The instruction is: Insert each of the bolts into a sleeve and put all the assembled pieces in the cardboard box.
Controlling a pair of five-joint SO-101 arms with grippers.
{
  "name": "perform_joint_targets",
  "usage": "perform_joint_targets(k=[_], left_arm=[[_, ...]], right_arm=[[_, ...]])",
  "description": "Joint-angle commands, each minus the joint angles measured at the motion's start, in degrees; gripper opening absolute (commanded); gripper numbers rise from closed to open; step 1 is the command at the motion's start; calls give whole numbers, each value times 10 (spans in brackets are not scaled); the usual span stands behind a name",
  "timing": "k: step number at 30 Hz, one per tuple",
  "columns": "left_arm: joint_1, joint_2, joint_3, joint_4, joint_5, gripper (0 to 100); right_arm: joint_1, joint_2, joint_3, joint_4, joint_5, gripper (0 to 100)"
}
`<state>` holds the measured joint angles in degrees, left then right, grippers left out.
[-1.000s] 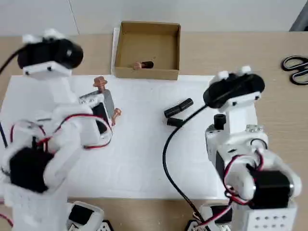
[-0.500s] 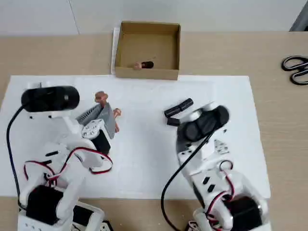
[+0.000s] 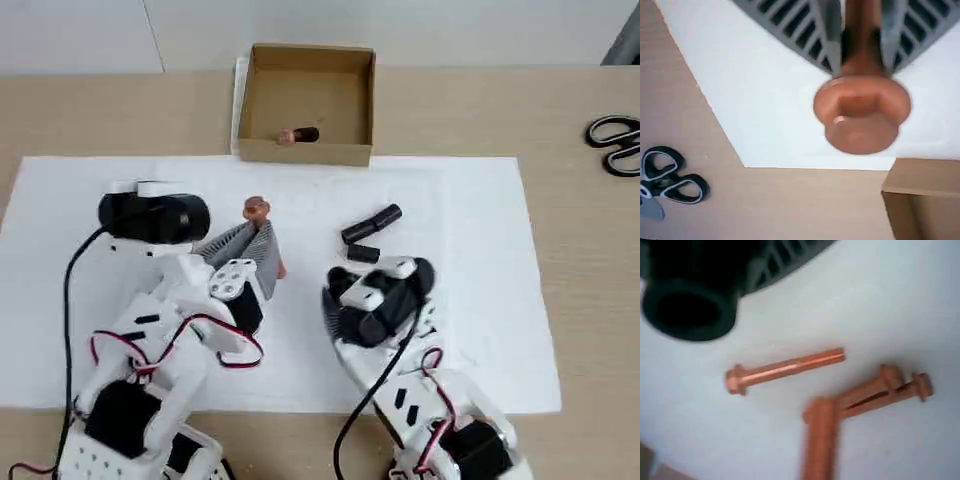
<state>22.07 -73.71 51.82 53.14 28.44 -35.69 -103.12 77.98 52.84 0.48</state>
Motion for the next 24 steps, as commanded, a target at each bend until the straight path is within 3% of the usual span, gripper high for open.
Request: perform_joint_targets(k=[1, 24], left_arm=[[6, -7, 11, -50, 4, 6], [78, -9, 65, -77, -36, 6]], right_arm=[[-19, -8, 18, -29, -5, 4], [-39, -8, 73, -77, -6, 4]])
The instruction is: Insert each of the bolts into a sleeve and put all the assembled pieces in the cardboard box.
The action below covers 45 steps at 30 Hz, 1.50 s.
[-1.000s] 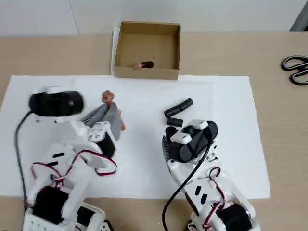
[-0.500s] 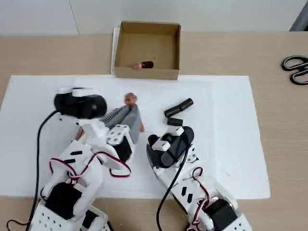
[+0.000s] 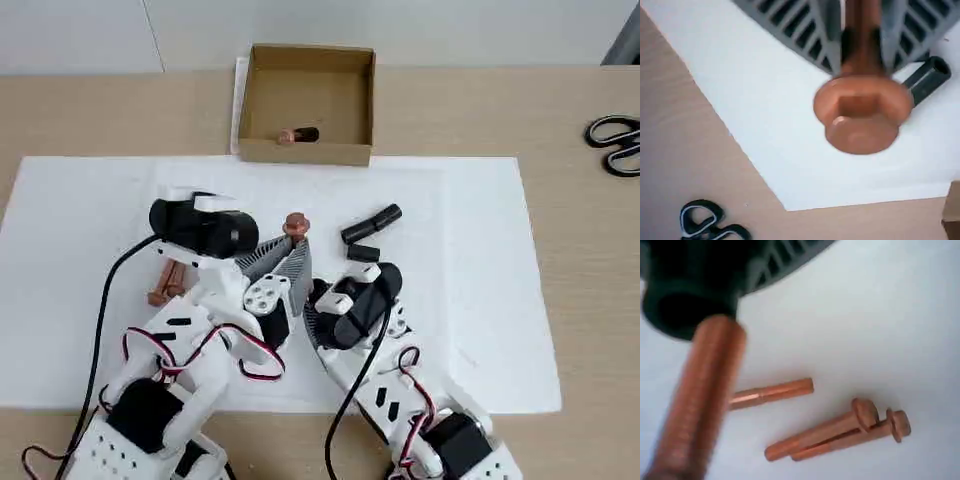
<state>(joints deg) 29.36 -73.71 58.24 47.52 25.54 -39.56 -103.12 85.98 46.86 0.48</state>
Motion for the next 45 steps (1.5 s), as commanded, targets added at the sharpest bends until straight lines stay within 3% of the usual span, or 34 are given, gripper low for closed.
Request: perform_joint_targets(k=[1, 14, 19, 45], left_arm=[[5, -9, 0, -22, -7, 6], [5, -5, 1, -32, -5, 6], [4, -6, 5, -40, -5, 6], [4, -7, 21, -55, -5, 6]], right_arm=[[0, -8, -7, -17, -6, 4], [0, -7, -7, -17, -8, 4], [0, -7, -8, -17, -51, 4], [-14, -7, -7, -17, -54, 4]])
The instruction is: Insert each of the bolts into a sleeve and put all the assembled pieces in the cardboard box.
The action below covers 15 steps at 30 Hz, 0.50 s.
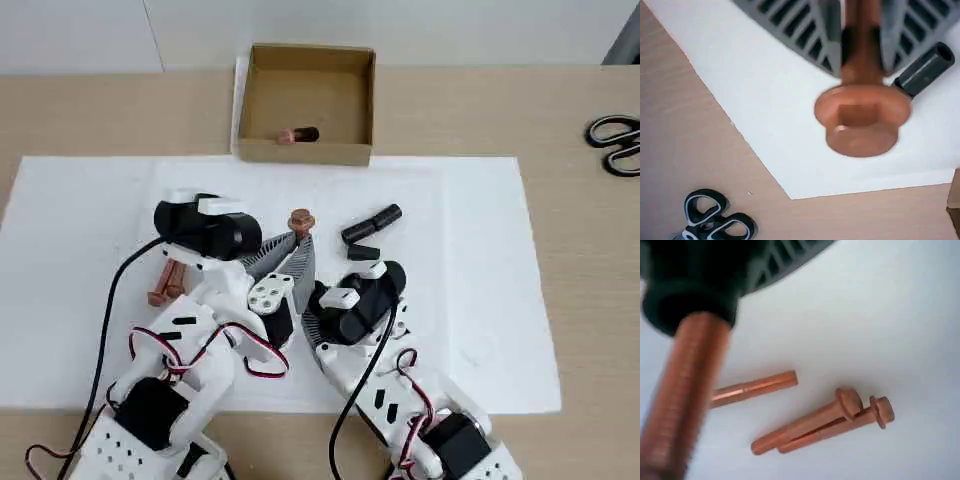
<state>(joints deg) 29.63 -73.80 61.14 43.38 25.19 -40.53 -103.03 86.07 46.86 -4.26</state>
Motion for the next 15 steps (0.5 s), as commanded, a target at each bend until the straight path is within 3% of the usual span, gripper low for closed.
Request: perform_joint_targets(k=[1, 15], left_arm=[[2, -5, -7, -14, -2, 6], [2, -5, -18, -22, -1, 6]], right_arm=[[-4, -8, -8, -17, -6, 4], [-4, -8, -8, -17, -6, 4]])
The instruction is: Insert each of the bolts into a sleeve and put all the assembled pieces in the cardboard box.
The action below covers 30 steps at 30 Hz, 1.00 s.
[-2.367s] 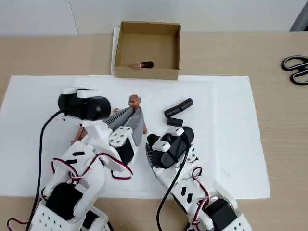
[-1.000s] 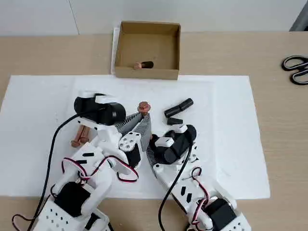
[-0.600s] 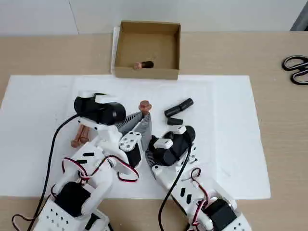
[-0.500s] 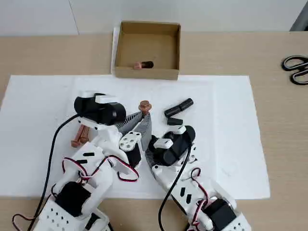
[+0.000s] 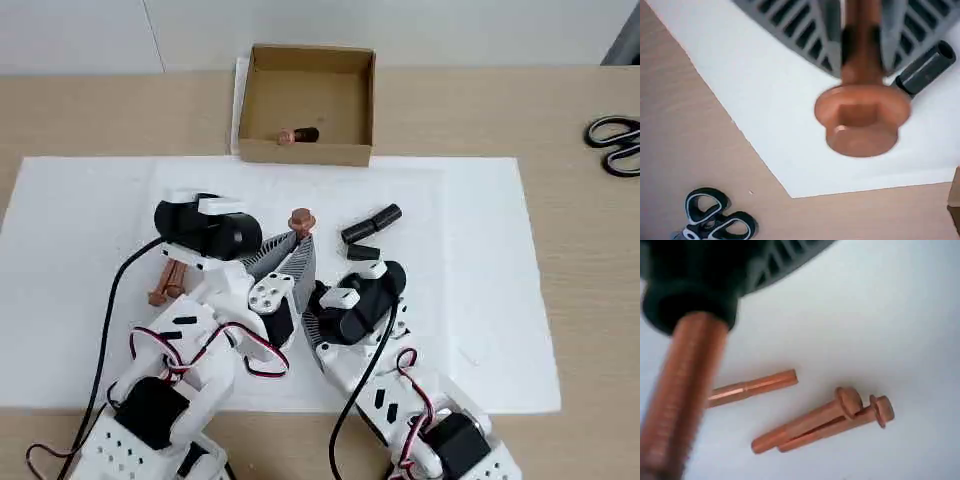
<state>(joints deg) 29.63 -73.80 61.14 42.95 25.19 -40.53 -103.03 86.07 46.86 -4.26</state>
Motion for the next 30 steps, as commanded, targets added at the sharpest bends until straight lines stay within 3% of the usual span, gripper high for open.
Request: perform_joint_targets(k=[1, 17, 25, 30], left_arm=[[2, -5, -21, -18, -1, 6], [3, -5, 19, -21, -1, 6], [2, -8, 15, 50, -4, 6], [3, -8, 15, 96, -58, 6]], right_arm=[[-4, -8, -8, -17, -6, 4], [-4, -8, -8, -17, -6, 4], [-3, -8, -8, -17, -5, 4], [-3, -8, -8, -17, -4, 4]])
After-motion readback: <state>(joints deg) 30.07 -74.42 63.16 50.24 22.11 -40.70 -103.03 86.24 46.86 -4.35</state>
